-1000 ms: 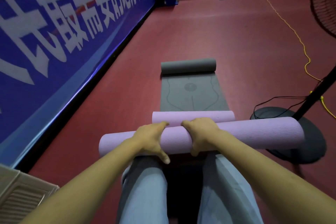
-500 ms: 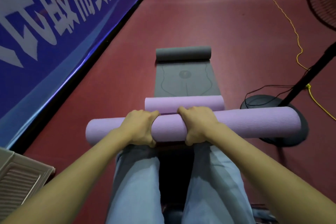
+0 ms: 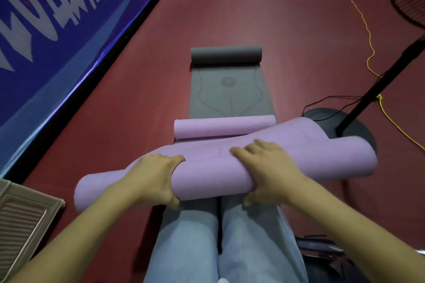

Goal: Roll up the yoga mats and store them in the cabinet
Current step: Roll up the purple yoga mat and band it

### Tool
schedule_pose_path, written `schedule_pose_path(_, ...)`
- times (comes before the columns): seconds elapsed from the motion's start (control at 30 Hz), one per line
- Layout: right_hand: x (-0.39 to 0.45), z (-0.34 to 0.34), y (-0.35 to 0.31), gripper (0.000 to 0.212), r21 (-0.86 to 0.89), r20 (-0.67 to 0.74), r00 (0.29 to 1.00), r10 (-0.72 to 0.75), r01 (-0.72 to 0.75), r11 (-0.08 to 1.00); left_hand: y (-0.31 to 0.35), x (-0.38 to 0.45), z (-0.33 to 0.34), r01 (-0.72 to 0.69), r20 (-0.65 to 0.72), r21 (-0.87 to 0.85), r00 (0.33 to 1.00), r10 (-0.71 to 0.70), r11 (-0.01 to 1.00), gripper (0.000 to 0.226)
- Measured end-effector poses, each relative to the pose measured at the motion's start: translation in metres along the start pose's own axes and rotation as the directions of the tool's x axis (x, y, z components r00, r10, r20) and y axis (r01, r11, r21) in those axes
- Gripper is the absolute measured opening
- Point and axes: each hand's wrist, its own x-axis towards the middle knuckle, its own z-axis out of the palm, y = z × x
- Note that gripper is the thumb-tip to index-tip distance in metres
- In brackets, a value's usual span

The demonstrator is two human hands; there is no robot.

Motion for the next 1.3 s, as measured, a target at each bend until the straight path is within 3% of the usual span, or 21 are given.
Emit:
schedule_pose_path(0.17, -0.018, 0.003, 0.022, 0.088, -0.029, 0.004, 0.997, 0.075, -0.075, 0.997, -0.006, 0.009, -0.001, -0.022, 0.011, -0.018, 1.000, 0.022, 1.000, 0.085)
schedule_pose_path(0.33, 0.029, -0.038, 0.029, 0.080, 0.067, 0.259, 0.960, 0.106, -0.127, 0.990, -0.018, 0.023, -0.010, 0.073, 0.166, -0.281, 0.986, -0.027, 0.957, 0.075)
schedule_pose_path(0.4, 0.046, -0.045, 0.033, 0.080, 0.088, 0.361, 0.927, 0.107, -0.149, 0.985, -0.020, 0.030, -0.011, 0.085, 0.195, -0.310, 0.980, -0.024, 0.947, 0.076)
schedule_pose_path(0.57, 0.055, -0.034, 0.047, 0.096, 0.100, 0.444, 0.891, 0.096, -0.156, 0.983, -0.018, 0.033, -0.001, 0.010, 0.096, -0.218, 0.995, 0.011, 0.976, 0.098)
schedule_pose_path(0.67, 0.064, -0.044, 0.052, 0.090, 0.148, 0.493, 0.866, 0.080, -0.174, 0.974, -0.016, 0.033, 0.002, -0.063, -0.025, -0.208, 0.998, 0.060, 0.976, 0.107)
schedule_pose_path(0.8, 0.068, -0.046, 0.055, 0.086, 0.216, 0.537, 0.841, 0.065, -0.211, 0.953, -0.006, 0.026, 0.011, -0.045, -0.125, -0.072, 0.992, 0.036, 0.996, 0.119)
schedule_pose_path(0.9, 0.063, -0.041, 0.053, 0.097, 0.217, 0.480, 0.873, 0.083, -0.210, 0.953, 0.004, 0.024, 0.022, -0.005, -0.229, 0.092, 0.973, 0.026, 0.996, 0.113)
schedule_pose_path(1.0, 0.046, -0.035, 0.051, 0.099, 0.222, 0.301, 0.949, 0.096, -0.168, 0.960, -0.004, 0.031, 0.018, -0.018, -0.274, 0.094, 0.961, 0.043, 0.995, 0.099)
schedule_pose_path(1.07, 0.032, -0.031, 0.047, 0.092, 0.131, 0.154, 0.983, 0.099, -0.120, 0.984, -0.013, 0.037, 0.003, -0.053, -0.191, 0.044, 0.980, 0.061, 0.998, 0.096)
schedule_pose_path(1.17, 0.023, -0.015, 0.040, 0.097, -0.210, -0.077, 0.997, 0.020, -0.035, 0.977, -0.020, 0.049, -0.025, -0.033, -0.025, -0.105, 0.999, 0.030, 0.994, 0.094)
schedule_pose_path(1.3, 0.026, 0.009, 0.043, 0.098, -0.214, -0.105, 0.992, 0.074, -0.095, 0.972, -0.014, 0.061, -0.029, -0.034, 0.080, -0.095, 0.996, 0.041, 0.995, 0.096)
